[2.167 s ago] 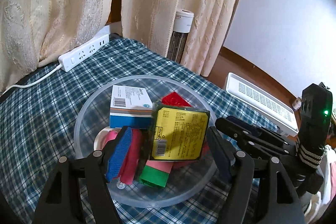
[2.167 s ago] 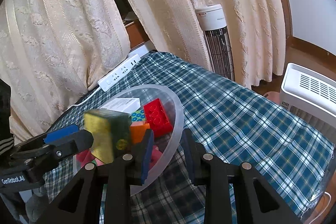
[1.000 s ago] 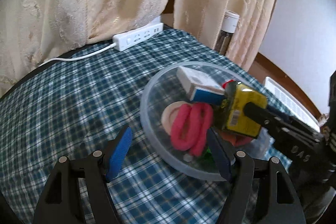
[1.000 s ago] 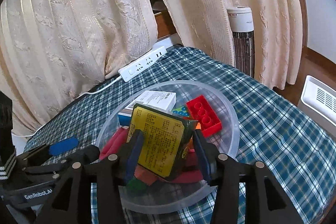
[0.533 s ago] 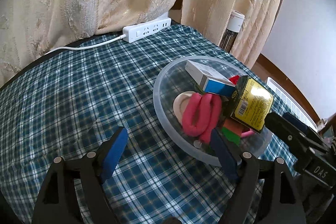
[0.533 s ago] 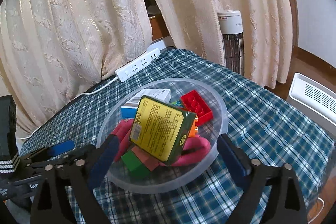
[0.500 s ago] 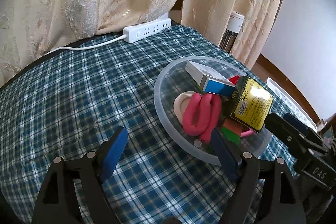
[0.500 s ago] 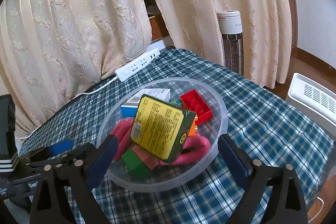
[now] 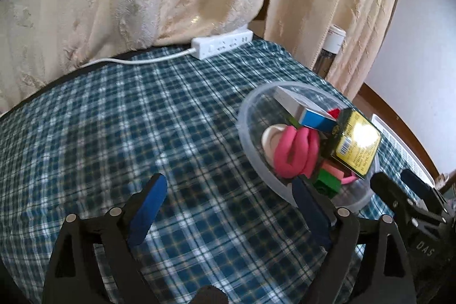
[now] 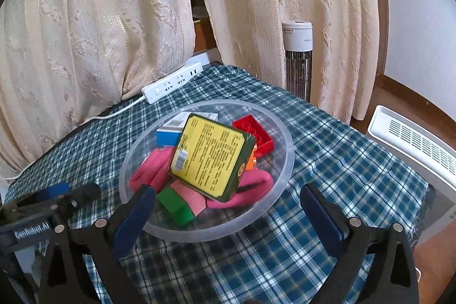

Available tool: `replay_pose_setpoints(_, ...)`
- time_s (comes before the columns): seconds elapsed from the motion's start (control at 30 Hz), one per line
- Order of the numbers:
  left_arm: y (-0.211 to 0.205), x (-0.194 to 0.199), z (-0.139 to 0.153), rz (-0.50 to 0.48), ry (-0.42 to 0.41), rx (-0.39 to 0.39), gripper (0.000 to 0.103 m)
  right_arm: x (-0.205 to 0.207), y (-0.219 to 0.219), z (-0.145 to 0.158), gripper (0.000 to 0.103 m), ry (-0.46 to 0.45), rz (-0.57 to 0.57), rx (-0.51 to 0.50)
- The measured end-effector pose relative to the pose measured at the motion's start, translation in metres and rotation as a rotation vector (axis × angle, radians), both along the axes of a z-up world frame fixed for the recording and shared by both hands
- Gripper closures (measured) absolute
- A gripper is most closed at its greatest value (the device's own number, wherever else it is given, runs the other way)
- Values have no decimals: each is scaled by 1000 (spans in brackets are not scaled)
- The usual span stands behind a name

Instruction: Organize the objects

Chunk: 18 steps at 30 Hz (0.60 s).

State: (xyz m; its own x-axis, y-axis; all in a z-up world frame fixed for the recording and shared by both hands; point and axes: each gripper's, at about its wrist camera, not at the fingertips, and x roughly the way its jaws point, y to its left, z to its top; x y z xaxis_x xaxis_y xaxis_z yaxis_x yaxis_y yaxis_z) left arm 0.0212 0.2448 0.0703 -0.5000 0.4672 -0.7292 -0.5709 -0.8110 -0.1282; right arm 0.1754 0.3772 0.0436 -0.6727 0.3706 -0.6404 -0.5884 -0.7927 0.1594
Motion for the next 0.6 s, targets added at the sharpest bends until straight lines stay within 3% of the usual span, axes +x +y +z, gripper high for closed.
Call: replay_pose_setpoints(0.6,-12,25,18,-63,129,-15,3,3,-32,4,0,-45,9,90)
